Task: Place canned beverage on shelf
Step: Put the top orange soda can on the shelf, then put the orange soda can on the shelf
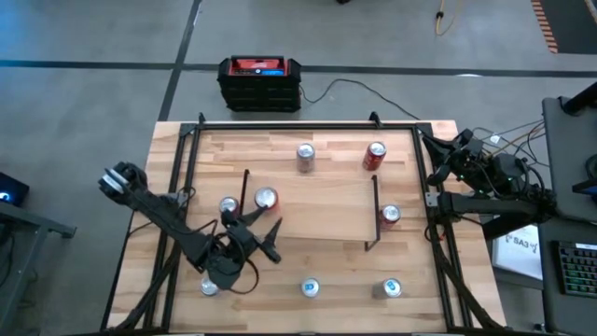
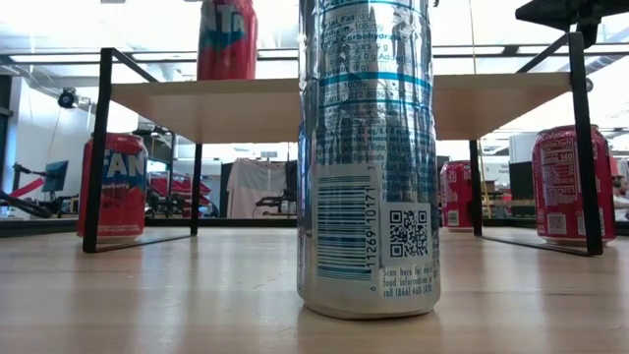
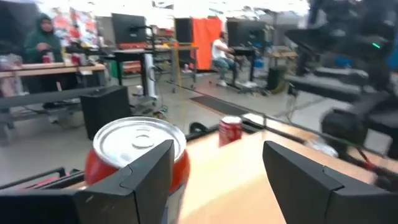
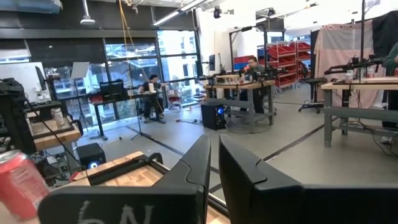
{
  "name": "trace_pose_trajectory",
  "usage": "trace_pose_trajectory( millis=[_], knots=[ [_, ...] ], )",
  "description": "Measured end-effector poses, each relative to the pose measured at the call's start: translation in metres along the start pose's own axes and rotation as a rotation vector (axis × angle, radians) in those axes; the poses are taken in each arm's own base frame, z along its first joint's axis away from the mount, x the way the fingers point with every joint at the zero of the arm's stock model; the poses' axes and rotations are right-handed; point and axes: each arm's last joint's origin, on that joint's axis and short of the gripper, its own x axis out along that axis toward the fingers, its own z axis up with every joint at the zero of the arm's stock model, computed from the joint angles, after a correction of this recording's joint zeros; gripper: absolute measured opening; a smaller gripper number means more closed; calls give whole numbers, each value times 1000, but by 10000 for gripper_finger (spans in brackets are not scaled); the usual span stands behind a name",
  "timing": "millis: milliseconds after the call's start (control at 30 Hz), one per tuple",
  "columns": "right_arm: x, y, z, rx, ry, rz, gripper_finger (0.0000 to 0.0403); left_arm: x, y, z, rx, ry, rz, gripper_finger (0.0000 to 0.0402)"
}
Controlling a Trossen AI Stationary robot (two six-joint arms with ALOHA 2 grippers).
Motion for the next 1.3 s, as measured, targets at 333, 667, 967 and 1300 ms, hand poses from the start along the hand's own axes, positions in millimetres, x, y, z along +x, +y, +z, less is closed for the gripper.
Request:
trace_pose_trajectory(
  millis=[333, 667, 967, 1300],
  knots=[
    [0, 0, 0, 0, 0, 0, 22, -25, -6, 15, 72, -3, -59, 231],
    [0, 0, 0, 0, 0, 0, 22, -27, -8, 12, 110, -5, -56, 231],
    [0, 0, 0, 0, 0, 0, 22, -41, -20, -25, 270, -13, -94, 231],
    [0, 0, 0, 0, 0, 0, 22, -27, -21, -27, 117, -5, -54, 231]
  ],
)
